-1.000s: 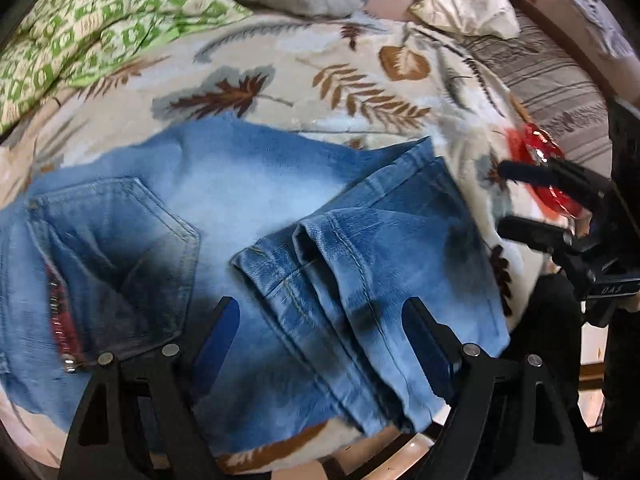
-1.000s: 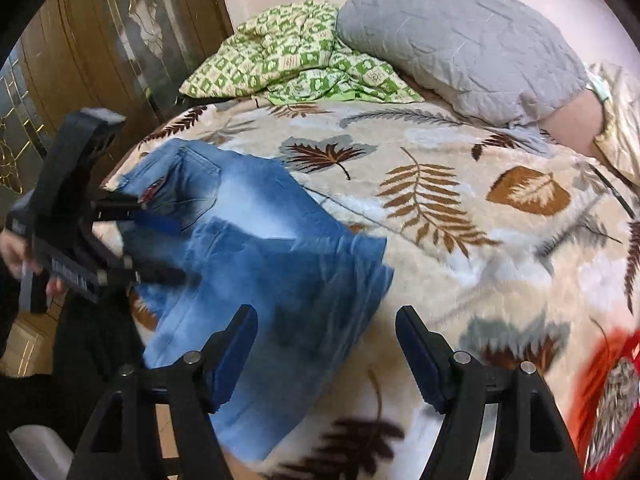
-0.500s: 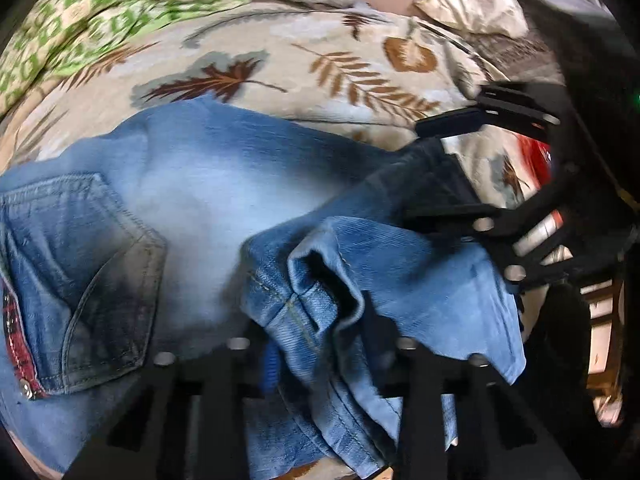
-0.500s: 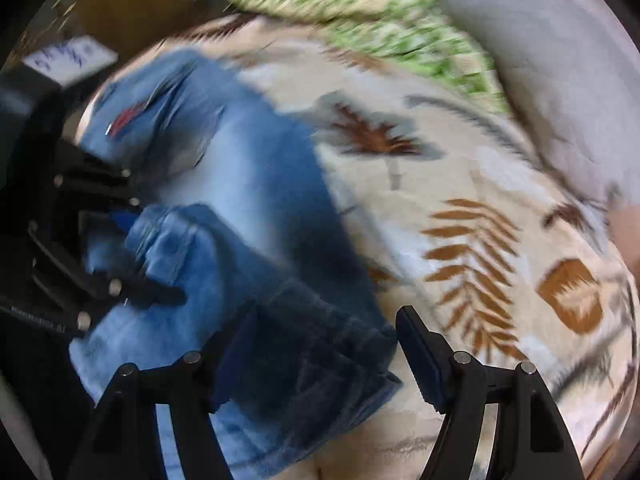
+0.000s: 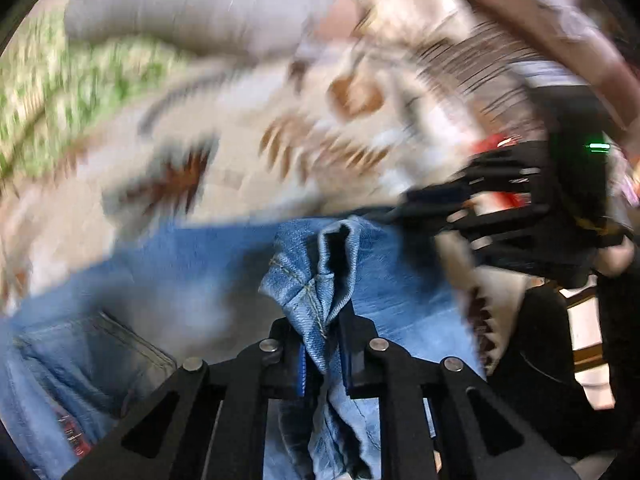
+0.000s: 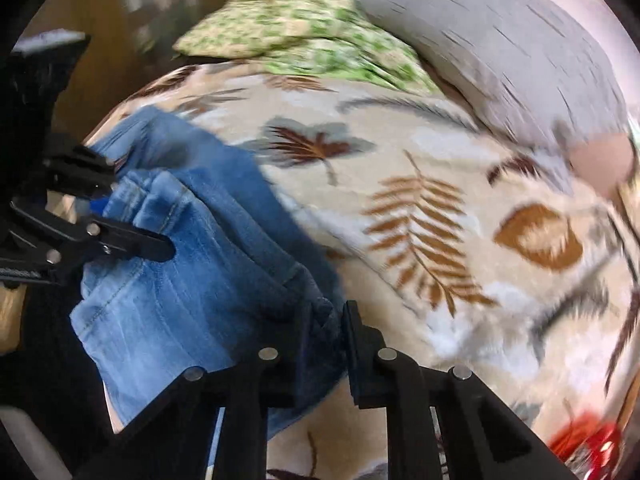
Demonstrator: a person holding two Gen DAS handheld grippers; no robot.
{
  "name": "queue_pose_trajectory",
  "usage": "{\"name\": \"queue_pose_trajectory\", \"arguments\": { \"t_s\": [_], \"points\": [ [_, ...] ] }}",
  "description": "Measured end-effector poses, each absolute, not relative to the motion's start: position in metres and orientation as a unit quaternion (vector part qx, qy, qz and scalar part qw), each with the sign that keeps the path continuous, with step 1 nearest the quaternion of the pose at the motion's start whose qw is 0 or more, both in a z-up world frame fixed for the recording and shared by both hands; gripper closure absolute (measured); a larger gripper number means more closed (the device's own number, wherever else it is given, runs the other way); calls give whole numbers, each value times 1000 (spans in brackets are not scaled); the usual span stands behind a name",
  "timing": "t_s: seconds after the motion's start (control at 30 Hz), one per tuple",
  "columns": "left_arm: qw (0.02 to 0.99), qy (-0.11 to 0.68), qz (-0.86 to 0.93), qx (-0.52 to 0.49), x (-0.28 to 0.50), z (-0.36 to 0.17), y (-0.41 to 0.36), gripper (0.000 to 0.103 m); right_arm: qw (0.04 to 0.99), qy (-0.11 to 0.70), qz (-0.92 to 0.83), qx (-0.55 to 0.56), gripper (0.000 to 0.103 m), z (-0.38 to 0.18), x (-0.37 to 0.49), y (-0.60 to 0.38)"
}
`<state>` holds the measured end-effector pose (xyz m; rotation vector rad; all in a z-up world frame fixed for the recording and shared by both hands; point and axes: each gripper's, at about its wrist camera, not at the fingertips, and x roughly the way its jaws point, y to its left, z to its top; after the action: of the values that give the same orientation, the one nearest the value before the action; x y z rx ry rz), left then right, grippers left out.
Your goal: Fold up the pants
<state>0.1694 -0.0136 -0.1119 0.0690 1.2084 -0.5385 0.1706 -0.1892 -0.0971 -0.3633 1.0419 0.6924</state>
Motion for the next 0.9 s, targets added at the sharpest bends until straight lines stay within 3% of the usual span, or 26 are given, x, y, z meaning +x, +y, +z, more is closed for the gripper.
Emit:
{"name": "queue_pose_trajectory", "arguments": {
  "t_s": [0.07,0.13,0.2,0.23,0.27,0.3,0.33,0.53,0.73,0.83,0.87,0.9],
  "points": [
    [768,598,-226,38,178,-142,-10,76,796,501,297,-162,86,-115,181,-189],
    [777,585,-230,29,176,-147,-7,76,790,521,287,-153,79,-134,190,-187],
    [785,578,-217,49,169,-136,-6,47,797,519,279,-133,75,-134,191,-193],
    [795,567,-205,68,162,-129,-4,26,801,518,274,-118,62,-128,191,-197],
    [806,551,-201,80,155,-119,-2,21,804,518,269,-110,38,-123,190,-202],
    [812,540,-203,85,152,-111,1,21,810,516,260,-104,30,-115,186,-208],
    [815,534,-208,85,143,-103,6,21,820,503,255,-97,28,-104,178,-215],
    [806,553,-205,39,104,-102,22,21,827,486,283,-10,28,-79,108,-239],
    [786,587,-190,-43,96,-138,13,21,793,532,269,126,28,-123,60,-234],
    [796,576,-183,-25,89,-142,8,22,764,562,256,185,29,-153,53,-228],
    [800,571,-187,1,84,-141,2,42,759,562,264,195,35,-158,51,-225],
    [802,566,-190,21,81,-140,-1,54,765,557,262,188,38,-159,47,-221]
  ]
}}
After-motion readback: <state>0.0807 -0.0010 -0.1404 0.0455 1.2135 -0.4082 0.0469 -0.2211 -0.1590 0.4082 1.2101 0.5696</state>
